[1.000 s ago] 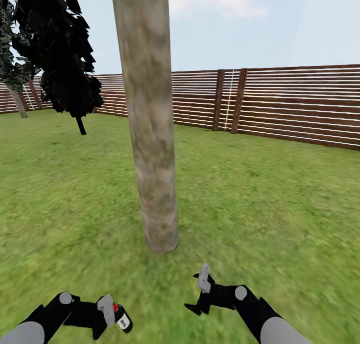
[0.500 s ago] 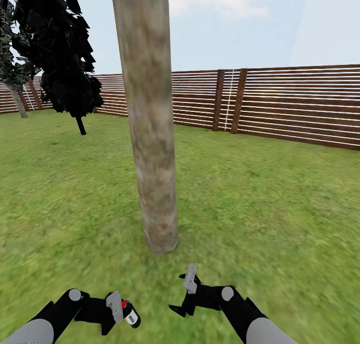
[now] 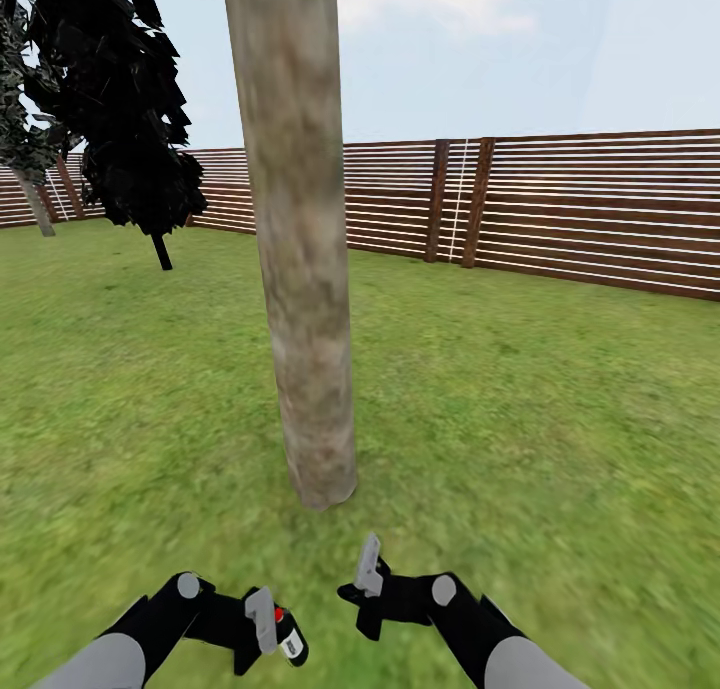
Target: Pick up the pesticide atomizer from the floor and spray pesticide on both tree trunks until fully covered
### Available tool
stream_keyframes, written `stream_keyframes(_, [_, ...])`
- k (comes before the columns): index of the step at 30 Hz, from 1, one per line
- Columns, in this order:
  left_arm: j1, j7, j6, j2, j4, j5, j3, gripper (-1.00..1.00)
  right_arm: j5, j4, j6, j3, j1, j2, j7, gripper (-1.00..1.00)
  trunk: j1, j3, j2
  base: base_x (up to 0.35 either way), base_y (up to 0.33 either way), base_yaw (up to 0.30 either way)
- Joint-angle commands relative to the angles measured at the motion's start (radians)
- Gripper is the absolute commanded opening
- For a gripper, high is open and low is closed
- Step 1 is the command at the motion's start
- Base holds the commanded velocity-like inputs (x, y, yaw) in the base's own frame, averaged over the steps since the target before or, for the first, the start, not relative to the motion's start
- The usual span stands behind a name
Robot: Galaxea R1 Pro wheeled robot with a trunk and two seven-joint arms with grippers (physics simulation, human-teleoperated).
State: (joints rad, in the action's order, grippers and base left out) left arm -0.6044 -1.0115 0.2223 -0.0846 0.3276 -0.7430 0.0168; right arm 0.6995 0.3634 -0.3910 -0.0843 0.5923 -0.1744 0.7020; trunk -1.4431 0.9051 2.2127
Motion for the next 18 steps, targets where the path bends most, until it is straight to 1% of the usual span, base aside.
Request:
stream_keyframes(1, [-0.002, -0.002, 0.005, 0.009, 0.004, -0.01, 0.002, -1.0, 0.009, 0.001, -0.005, -0.01, 0.0, 0.0, -0.001, -1.0, 0.0, 0.001, 0.0, 0.0, 0.0, 0.0])
stream_keyframes(2, [-0.004, -0.002, 0.004, 0.018, 0.005, -0.012, 0.001, -1.0, 0.009, 0.002, -0.005, -0.015, 0.001, 0.0, -0.001, -1.0, 0.0, 0.001, 0.0, 0.0, 0.0, 0.0])
stream_keyframes(5, [-0.007, -0.001, 0.003, 0.036, 0.007, -0.013, 0.0, -1.0, 0.009, 0.002, -0.005, -0.019, 0.001, 0.0, -0.001, -1.0, 0.0, 0.001, 0.0, 0.0, 0.0, 0.0])
stream_keyframes(8, [-0.016, 0.0, -0.008, 0.044, 0.008, -0.013, 0.001, -1.0, 0.009, 0.002, -0.005, -0.02, 0.001, 0.0, -0.001, -1.0, 0.0, 0.001, 0.0, 0.0, 0.0, 0.0])
stream_keyframes(11, [-0.025, 0.0, -0.036, 0.049, 0.008, -0.012, 0.001, -1.0, 0.009, 0.002, -0.005, -0.02, 0.001, 0.0, -0.001, -1.0, 0.0, 0.001, 0.0, 0.0, 0.0, 0.0])
stream_keyframes(15, [-0.027, 0.002, -0.042, 0.063, 0.008, -0.012, 0.001, -1.0, 0.009, 0.004, -0.005, -0.02, 0.001, 0.0, -0.001, -1.0, 0.0, 0.001, 0.0, 0.0, 0.0, 0.0])
stream_keyframes(18, [-0.028, 0.003, -0.043, 0.081, 0.008, -0.013, 0.0, -1.0, 0.009, 0.006, -0.005, -0.021, 0.001, 0.0, -0.001, -1.0, 0.0, 0.001, 0.0, 0.0, 0.0, 0.0])
